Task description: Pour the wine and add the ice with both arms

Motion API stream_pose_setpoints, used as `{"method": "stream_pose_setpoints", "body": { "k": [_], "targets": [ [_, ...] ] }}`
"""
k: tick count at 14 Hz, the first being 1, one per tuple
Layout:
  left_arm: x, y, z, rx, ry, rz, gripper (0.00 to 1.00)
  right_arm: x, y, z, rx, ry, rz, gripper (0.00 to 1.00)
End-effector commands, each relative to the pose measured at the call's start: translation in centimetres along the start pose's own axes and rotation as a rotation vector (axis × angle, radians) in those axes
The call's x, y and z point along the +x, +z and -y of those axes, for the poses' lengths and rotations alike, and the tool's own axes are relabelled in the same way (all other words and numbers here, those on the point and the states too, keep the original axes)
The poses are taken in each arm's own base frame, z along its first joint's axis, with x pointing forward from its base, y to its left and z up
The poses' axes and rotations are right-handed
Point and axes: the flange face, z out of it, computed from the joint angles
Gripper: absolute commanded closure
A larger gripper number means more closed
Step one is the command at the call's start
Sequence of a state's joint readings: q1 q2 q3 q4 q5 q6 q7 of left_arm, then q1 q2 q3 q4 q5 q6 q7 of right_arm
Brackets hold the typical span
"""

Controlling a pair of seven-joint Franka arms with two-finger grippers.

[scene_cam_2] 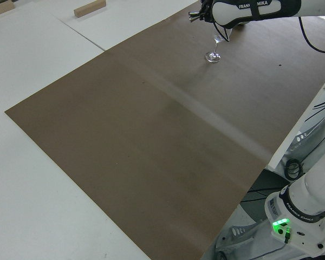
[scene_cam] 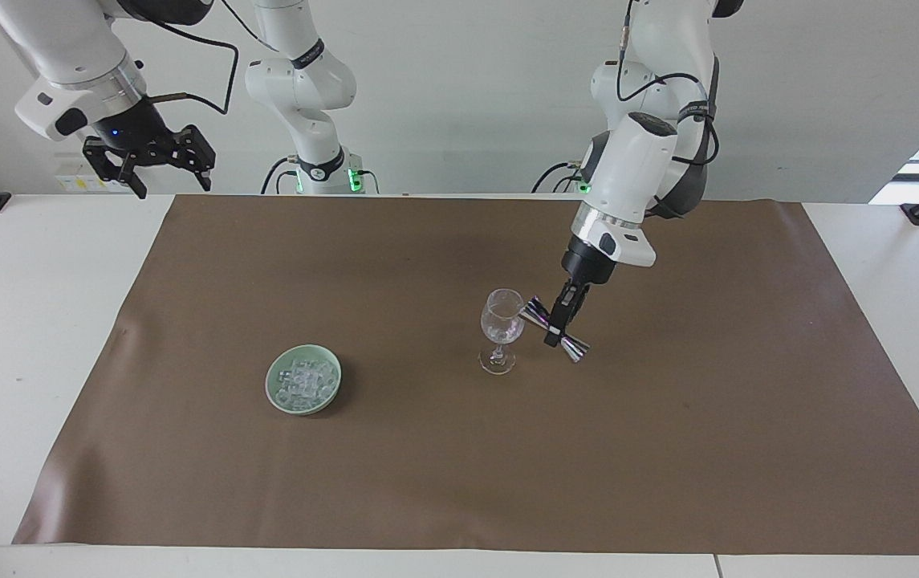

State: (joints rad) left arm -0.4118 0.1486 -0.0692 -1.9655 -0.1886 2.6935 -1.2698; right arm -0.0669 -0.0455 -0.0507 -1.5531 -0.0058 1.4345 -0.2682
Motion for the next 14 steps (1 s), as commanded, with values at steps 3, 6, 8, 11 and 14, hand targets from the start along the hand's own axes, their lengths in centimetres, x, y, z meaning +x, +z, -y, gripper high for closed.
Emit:
{"method": "stream_pose_setpoints", "body": {
  "k": [3, 6, 8, 11, 14],
  "targets": [
    [0.00, -0.03, -1.14, 0.015, 0.019, -0.012, 1.00, -0.43, -0.33, 0.15, 0.006, -0.001, -0.003, 0.00],
    [-0.30, 0.15, -1.06, 0.019, 0.021, -0.009, 1.00, -0.43, -0.33, 0.15, 0.006, -0.001, -0.003, 0.00],
    [-0.60, 0.18, -1.10, 0.020, 0.030, -0.009, 1.00, -0.43, -0.33, 0.15, 0.006, -0.001, -0.003, 0.00],
    [-0.63, 0.14, -1.08, 0.024, 0.030, -0.008, 1.00, -0.43, -0.33, 0.15, 0.006, -0.001, -0.003, 0.00],
    [-0.60, -0.11, -1.06, 0.034, 0.034, -0.008, 1.00, -0.43, -0.33, 0.15, 0.006, -0.001, -0.003, 0.00]
  ]
}}
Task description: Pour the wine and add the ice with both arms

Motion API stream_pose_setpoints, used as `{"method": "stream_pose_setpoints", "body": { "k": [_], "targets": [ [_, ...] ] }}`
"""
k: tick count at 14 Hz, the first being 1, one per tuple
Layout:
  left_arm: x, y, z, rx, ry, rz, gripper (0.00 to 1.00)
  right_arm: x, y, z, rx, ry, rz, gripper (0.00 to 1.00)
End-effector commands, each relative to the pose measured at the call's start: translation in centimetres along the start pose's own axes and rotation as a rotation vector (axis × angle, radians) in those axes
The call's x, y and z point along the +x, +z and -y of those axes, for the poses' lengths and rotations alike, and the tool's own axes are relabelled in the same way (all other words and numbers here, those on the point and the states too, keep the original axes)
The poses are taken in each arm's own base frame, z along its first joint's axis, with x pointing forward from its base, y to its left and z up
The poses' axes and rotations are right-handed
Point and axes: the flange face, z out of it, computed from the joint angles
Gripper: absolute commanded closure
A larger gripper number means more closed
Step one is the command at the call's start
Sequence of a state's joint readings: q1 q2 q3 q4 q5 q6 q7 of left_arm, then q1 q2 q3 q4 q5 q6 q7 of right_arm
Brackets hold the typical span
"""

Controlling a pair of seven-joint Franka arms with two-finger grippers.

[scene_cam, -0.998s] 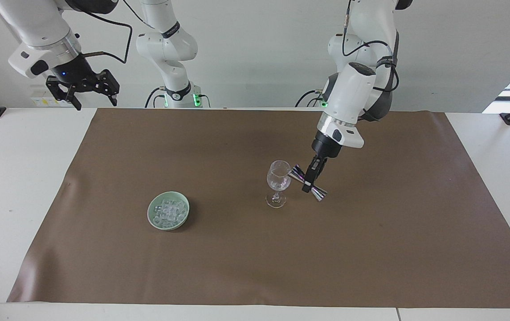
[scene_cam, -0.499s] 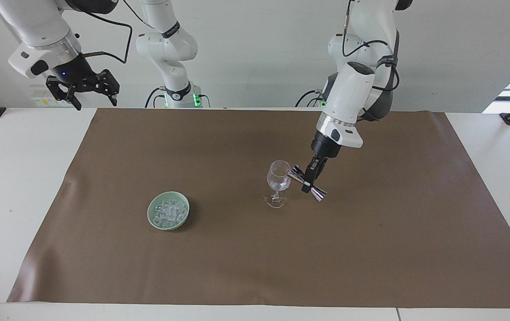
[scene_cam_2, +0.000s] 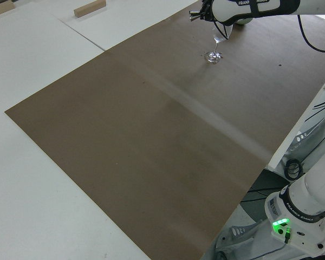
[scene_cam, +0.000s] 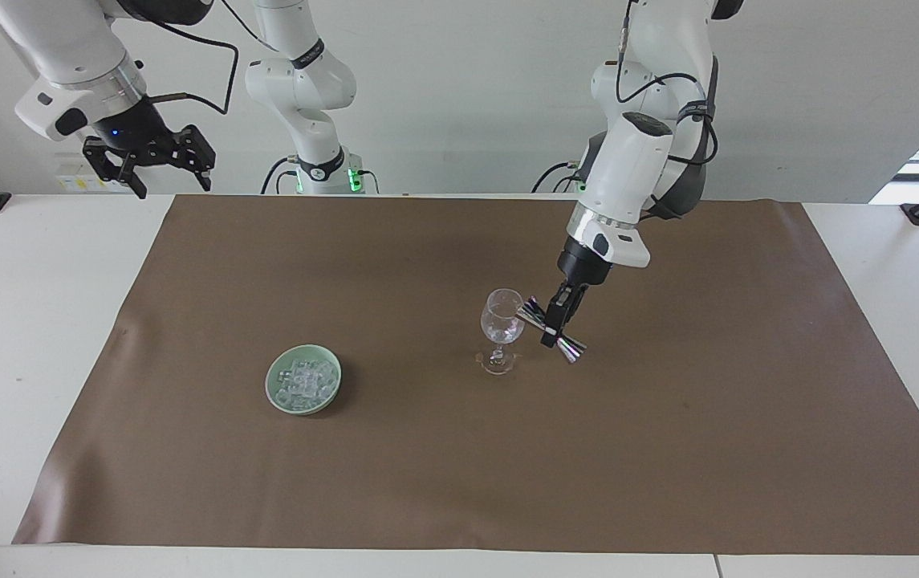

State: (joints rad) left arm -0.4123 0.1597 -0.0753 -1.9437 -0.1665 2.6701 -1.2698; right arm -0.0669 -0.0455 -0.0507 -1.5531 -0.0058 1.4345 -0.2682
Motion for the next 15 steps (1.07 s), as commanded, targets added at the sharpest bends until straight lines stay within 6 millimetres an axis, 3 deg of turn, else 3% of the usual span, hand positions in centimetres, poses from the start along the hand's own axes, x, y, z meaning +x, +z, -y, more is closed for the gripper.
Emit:
{"method": "stream_pose_setpoints", "body": {
  "k": [1, 15],
  "targets": [
    [-0.20, -0.37, -0.60, 0.023, 0.022, -0.015, 1.00, -0.43, -0.33, 0.15, 0.006, -0.001, -0.003, 0.00],
    [-0.14, -1.11, -1.10, 0.054, 0.056, -0.024, 1.00, -0.43, -0.33, 0.15, 0.006, -0.001, -0.003, 0.00]
  ]
}}
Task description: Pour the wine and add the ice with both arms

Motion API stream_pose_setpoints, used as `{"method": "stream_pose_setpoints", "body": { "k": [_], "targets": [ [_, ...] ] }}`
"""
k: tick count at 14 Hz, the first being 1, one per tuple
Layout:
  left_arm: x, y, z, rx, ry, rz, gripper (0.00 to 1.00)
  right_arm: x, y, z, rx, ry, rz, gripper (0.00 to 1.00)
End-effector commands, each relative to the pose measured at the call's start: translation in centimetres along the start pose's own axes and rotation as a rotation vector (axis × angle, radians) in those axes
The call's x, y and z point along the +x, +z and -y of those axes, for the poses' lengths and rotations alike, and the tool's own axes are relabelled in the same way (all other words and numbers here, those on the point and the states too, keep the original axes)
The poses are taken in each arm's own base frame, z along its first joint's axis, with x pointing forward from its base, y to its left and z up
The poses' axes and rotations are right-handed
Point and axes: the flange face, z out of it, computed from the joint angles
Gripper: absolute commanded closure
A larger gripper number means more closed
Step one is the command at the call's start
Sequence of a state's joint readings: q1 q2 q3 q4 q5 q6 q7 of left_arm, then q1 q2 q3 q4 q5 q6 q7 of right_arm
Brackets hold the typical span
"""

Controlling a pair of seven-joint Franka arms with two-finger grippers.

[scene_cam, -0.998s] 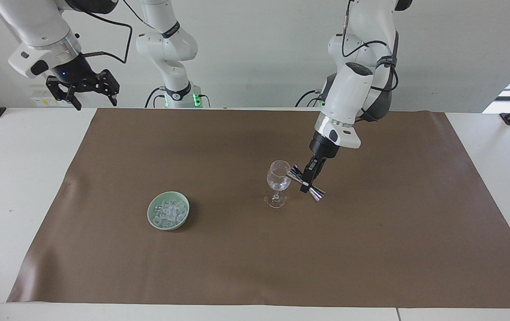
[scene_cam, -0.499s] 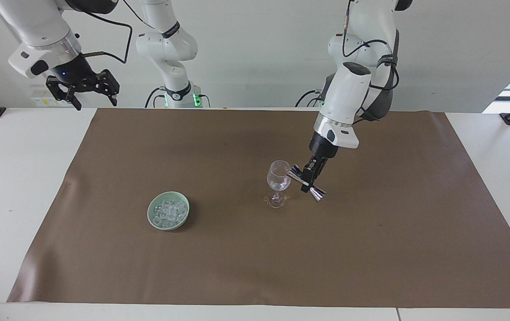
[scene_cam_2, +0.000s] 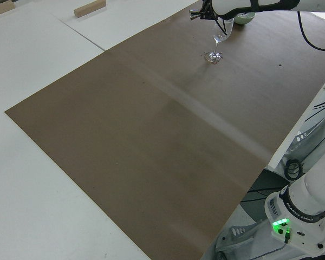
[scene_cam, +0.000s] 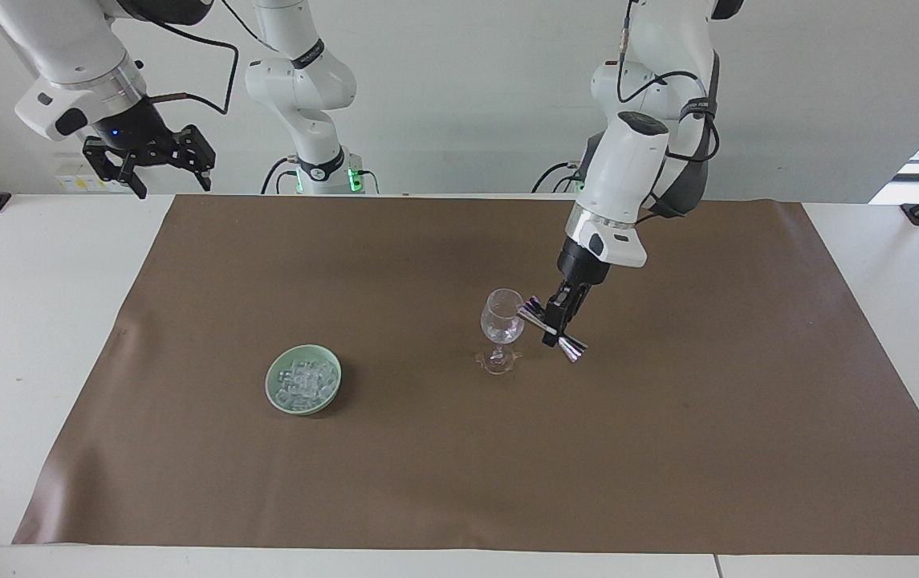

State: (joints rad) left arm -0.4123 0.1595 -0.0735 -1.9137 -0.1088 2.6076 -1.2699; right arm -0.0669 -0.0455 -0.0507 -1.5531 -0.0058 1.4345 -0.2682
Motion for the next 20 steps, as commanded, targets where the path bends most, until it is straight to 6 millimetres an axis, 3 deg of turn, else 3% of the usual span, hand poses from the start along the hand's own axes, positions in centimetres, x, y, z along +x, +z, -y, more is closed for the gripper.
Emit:
{"method": "stream_pose_setpoints", "body": {
  "k": [1, 20],
  "targets": [
    [-0.03, -0.68, -0.44, 0.020, 0.005, -0.007, 1.00, -0.43, -0.33, 0.15, 0.006, -0.001, -0.003, 0.00],
    [-0.60, -1.09, -0.60, 0.048, 0.021, -0.005, 1.00, -0.43, -0.33, 0.15, 0.006, -0.001, -0.003, 0.00]
  ]
}}
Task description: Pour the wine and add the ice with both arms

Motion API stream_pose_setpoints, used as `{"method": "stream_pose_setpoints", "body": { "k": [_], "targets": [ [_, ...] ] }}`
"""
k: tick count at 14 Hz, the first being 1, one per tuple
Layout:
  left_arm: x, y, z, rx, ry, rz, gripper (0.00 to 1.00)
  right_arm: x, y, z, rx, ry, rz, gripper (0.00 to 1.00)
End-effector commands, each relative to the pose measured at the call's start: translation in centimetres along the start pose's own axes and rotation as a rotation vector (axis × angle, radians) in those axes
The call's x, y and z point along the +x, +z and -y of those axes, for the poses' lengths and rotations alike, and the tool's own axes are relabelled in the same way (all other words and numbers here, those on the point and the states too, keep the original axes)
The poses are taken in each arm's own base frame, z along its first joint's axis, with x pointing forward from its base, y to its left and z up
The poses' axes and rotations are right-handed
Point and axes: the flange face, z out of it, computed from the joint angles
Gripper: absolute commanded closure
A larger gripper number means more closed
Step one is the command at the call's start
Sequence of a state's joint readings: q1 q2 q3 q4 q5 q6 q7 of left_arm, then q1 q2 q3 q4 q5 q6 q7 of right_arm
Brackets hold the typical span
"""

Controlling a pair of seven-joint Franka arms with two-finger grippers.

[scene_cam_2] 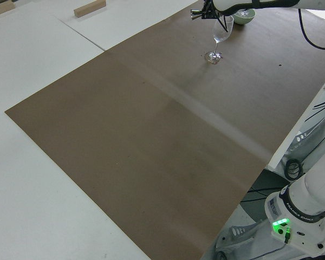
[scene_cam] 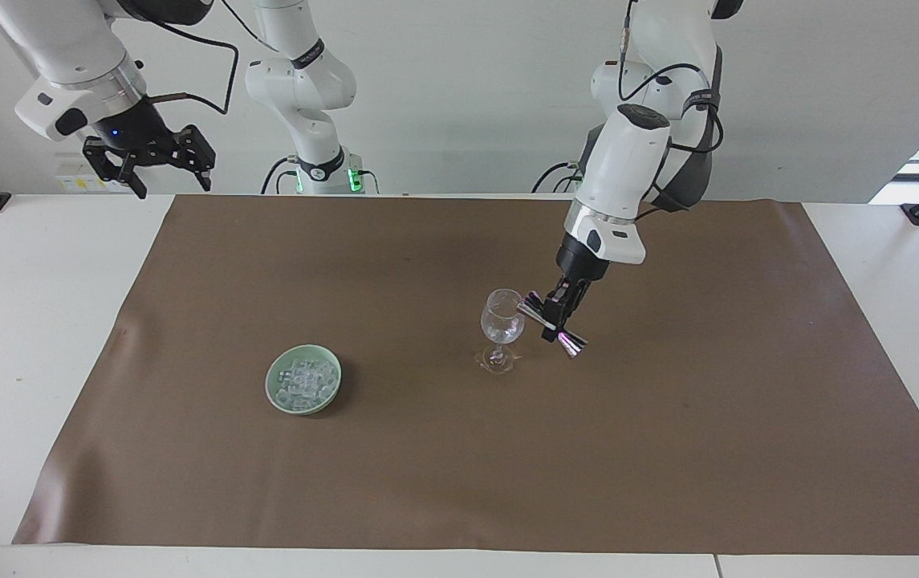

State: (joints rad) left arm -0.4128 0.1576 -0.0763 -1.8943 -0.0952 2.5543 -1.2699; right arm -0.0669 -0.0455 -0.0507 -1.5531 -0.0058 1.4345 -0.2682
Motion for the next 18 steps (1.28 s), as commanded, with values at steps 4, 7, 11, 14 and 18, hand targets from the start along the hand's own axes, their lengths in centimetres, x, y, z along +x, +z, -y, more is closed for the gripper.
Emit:
{"method": "stream_pose_setpoints", "body": {
  "k": [4, 7, 11, 14, 18],
  "targets": [
    [-0.4, -0.8, -0.3, 0.016, 0.006, -0.010, 1.00, -0.4, -0.3, 0.1, 0.006, -0.001, -0.003, 0.00],
    [-0.9, -0.7, -0.4, 0.015, 0.013, -0.007, 1.00, -0.4, -0.3, 0.1, 0.006, -0.001, -0.003, 0.00],
    [-0.9, -0.8, -0.4, 0.016, 0.017, -0.009, 1.00, -0.4, -0.3, 0.1, 0.006, -0.001, -0.003, 0.00],
    [-0.5, -1.3, -0.5, 0.010, 0.011, -0.013, 1.00, -0.4, -0.3, 0.1, 0.006, -0.001, -0.003, 0.00],
    [-0.1, -2.0, -0.2, 0.032, -0.028, 0.008, 1.00, -0.4, -0.3, 0.2, 0.006, -0.001, -0.001, 0.00]
  ]
}}
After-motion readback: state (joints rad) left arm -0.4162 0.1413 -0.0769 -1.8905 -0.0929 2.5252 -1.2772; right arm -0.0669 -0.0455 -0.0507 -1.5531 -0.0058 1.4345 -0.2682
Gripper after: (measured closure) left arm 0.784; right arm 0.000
